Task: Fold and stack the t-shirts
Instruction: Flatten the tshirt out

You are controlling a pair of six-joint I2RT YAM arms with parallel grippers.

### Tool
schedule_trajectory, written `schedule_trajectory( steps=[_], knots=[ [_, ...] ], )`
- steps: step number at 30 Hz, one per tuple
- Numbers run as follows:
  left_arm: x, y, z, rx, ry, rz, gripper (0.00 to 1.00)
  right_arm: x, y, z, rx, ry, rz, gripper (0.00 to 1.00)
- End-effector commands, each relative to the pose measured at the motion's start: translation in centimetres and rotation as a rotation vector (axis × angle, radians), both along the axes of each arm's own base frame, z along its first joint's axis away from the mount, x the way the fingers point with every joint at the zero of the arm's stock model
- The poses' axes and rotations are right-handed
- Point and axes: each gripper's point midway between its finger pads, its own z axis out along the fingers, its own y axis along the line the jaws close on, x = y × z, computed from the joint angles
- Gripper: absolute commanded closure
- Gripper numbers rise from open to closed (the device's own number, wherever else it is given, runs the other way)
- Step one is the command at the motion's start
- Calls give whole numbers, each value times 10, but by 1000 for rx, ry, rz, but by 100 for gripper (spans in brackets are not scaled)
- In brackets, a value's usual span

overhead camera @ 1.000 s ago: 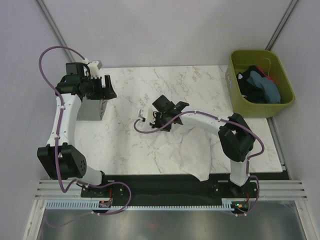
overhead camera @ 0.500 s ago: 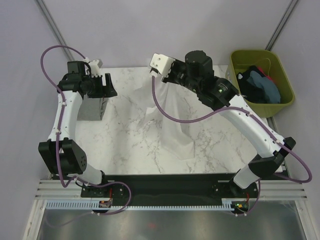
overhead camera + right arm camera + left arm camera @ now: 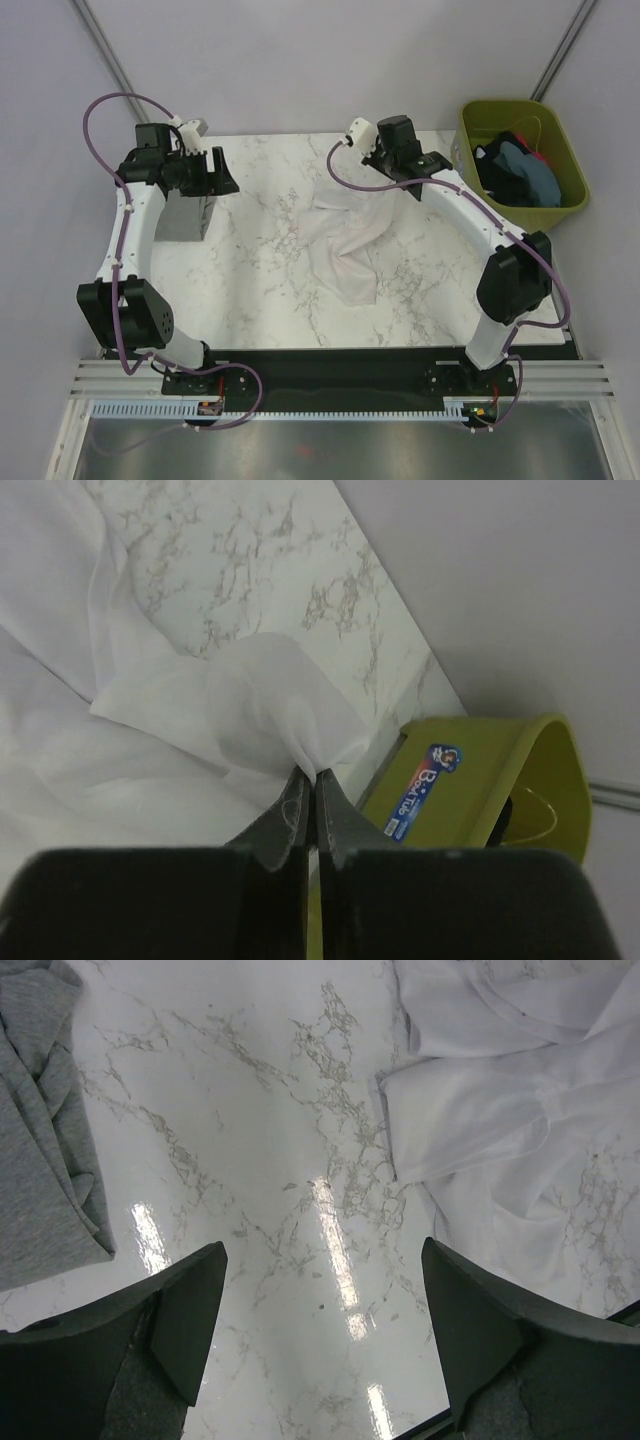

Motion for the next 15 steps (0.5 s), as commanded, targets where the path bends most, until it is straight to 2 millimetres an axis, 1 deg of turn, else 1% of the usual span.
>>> schedule_trajectory(
  steps=[1, 3, 4, 5, 6, 7, 9, 10, 11, 12, 13, 14, 15],
  knots=[
    [-1, -6, 10, -38, -34, -6, 14, 6, -13, 29, 38, -113, -112, 90],
    [-2, -6, 10, -37, -35, -7, 14, 5, -17, 39, 63, -149, -150, 56],
    [-2, -6, 9, -37, -32, -7, 14, 2, -11, 47, 79, -162, -143, 42],
    [-2, -6, 11, -37, -36, -9, 14, 0, -6, 52, 104, -166, -128, 41],
    [-2, -6, 10, -37, -33, -7, 14, -8, 2, 60, 149, -163, -104, 40],
    [-3, -7, 11, -38, -36, -10, 14, -17, 28, 64, 205, -130, -2, 39],
    [-3, -5, 12, -32, -41, -1, 14, -37, 53, 48, 234, -22, 94, 39],
    [-4, -5, 13, -29, -43, -1, 14, -49, 71, 37, 237, 27, 155, 40],
    [-4, -4, 13, -26, -44, 2, 13, -60, 85, 13, 229, 114, 207, 40],
    [-5, -4, 14, -24, -46, 5, 14, -72, 101, -2, 231, 169, 256, 41],
    [-5, -3, 14, -22, -47, 6, 14, -80, 107, -18, 226, 220, 277, 43],
    [-6, -2, 13, -18, -44, 10, 14, -88, 119, -40, 228, 296, 316, 44],
    [-8, -2, 14, -16, -44, 12, 14, -94, 127, -52, 231, 335, 329, 44]
  ],
)
